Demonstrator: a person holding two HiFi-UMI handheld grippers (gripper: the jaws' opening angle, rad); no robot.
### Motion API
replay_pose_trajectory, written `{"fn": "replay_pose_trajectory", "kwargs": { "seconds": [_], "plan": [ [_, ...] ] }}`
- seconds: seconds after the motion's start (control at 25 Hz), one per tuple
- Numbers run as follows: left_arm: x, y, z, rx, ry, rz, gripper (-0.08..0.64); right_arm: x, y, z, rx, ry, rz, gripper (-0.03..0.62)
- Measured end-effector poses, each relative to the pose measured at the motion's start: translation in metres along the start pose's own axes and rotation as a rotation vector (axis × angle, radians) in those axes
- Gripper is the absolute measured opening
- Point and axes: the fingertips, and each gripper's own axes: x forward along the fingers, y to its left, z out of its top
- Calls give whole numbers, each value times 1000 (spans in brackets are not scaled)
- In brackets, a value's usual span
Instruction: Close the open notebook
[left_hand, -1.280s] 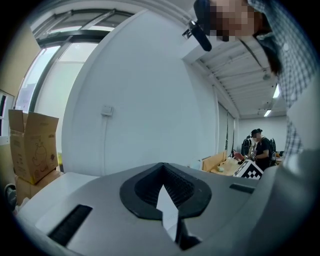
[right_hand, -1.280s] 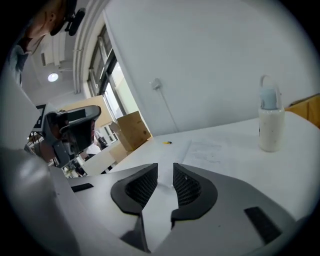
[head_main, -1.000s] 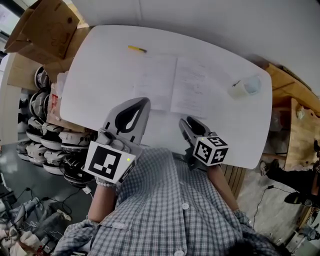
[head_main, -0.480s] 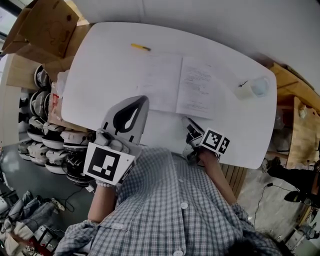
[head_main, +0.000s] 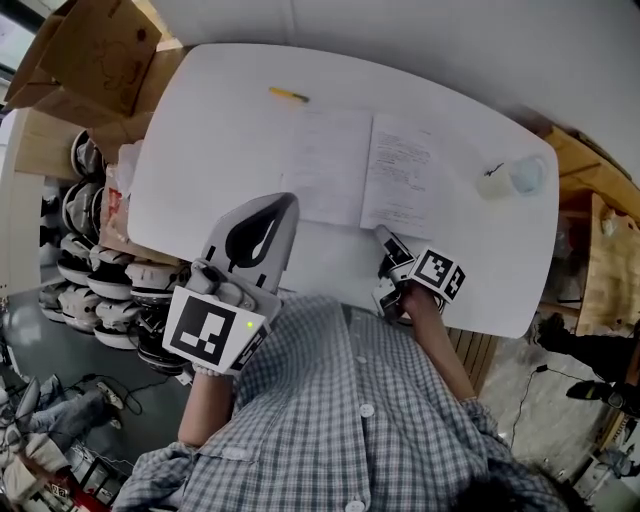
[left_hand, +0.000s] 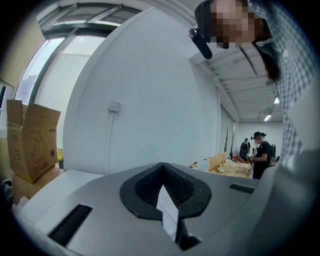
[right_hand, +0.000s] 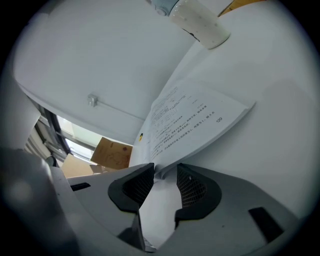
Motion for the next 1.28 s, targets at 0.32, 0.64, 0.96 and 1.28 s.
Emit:
{"fn": "replay_pose_trajectory", "kwargs": {
  "seconds": [0.32, 0.64, 0.96, 1.28],
  "plan": [
    [-2, 3, 0, -35, -10, -17, -3, -3, -9, 3, 32, -85, -57, 97],
    [-5, 1, -3, -46, -13, -36, -2, -7, 7, 8, -115, -132, -58, 40],
    [-9, -1, -6, -35, -13, -22, -2, -8, 21, 5, -376, -155, -176, 29],
    [-18, 6, -5, -34, -11, 19, -2, -3, 47, -5, -723, -124, -234, 26]
  ]
}}
